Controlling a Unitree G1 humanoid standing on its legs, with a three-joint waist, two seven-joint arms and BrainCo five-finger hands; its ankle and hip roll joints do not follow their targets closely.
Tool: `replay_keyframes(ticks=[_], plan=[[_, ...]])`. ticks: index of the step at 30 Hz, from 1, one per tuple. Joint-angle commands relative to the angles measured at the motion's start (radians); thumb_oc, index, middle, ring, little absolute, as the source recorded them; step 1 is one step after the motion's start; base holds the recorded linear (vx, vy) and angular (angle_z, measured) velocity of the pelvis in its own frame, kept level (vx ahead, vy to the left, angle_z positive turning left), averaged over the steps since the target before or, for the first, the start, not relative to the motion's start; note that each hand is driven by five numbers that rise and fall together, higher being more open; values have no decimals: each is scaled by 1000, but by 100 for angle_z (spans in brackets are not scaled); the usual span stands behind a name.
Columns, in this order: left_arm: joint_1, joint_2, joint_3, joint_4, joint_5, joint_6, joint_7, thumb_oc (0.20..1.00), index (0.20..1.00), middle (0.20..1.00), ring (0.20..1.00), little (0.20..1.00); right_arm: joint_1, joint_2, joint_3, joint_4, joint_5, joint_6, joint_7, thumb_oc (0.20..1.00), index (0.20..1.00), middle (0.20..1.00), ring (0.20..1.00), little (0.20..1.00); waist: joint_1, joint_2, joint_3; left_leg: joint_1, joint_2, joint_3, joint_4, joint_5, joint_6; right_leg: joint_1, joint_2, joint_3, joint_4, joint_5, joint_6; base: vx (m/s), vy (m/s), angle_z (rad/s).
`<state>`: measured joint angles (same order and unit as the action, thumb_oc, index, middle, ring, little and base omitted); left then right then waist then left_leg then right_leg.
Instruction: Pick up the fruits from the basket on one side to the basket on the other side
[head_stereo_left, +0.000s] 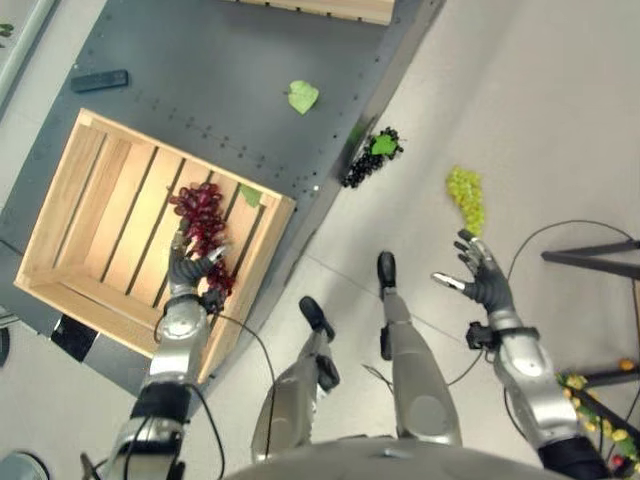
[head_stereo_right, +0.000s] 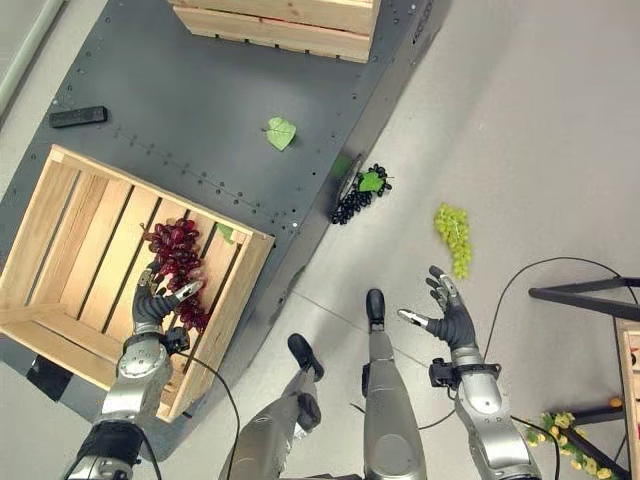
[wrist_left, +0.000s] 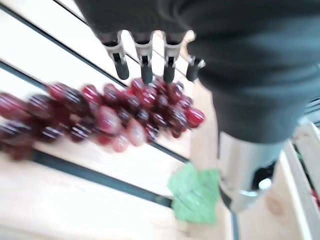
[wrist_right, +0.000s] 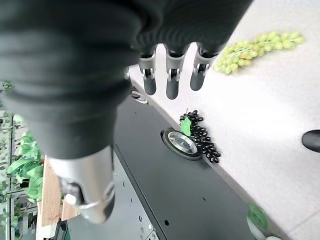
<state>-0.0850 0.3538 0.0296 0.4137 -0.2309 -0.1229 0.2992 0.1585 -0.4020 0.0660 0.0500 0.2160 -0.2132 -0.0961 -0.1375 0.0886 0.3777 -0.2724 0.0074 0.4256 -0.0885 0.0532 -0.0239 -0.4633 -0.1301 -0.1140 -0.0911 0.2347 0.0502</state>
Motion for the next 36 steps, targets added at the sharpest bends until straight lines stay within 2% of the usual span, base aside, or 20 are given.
replay_keyframes(ticks=[1,8,15,22,23,36], plan=[[-38,58,46,55,24,-26,-11,1000,1000,1000,1000,1000,18,16,-27,-39,-6,-40,23,1000,1000,1000,1000,1000,14,-19,-29,-43,6,-50,18,22,-61,52,-43,-10,51,-116,110,-31,2,17],[-119,74,41,168,61,-4,20,1000,1000,1000,1000,1000,17,4,-14,-45,-6,-35,31,1000,1000,1000,1000,1000,8,-26,-25,-46,6,-51,13,28,-64,47,-40,-13,54,-115,110,-24,-2,6],[-97,71,45,156,63,-6,14,1000,1000,1000,1000,1000,29,-1,-25,-49,-4,-38,34,1000,1000,1000,1000,1000,9,-23,-19,-44,6,-45,14,28,-63,44,-39,-9,58,-114,108,0,0,0],[-182,81,22,298,94,18,36,1000,1000,1000,1000,1000,29,-10,0,-53,6,-43,42,1000,1000,1000,1000,1000,-4,-27,-17,-50,9,-40,13,32,-65,34,-34,-5,59,-114,108,11,2,0],[-204,86,15,339,98,24,41,1000,1000,1000,1000,1000,32,-12,3,-55,9,-44,42,1000,1000,1000,1000,1000,-6,-25,-23,-39,10,-49,7,12,-73,42,-32,0,56,-133,116,76,12,0],[-424,144,-57,626,159,85,63,1000,1000,1000,1000,1000,72,-47,23,-129,39,-61,39,1000,1000,1000,1000,1000,-48,-46,-2,-58,23,-24,7,18,-79,2,-22,16,67,-124,121,-7,-9,-6]])
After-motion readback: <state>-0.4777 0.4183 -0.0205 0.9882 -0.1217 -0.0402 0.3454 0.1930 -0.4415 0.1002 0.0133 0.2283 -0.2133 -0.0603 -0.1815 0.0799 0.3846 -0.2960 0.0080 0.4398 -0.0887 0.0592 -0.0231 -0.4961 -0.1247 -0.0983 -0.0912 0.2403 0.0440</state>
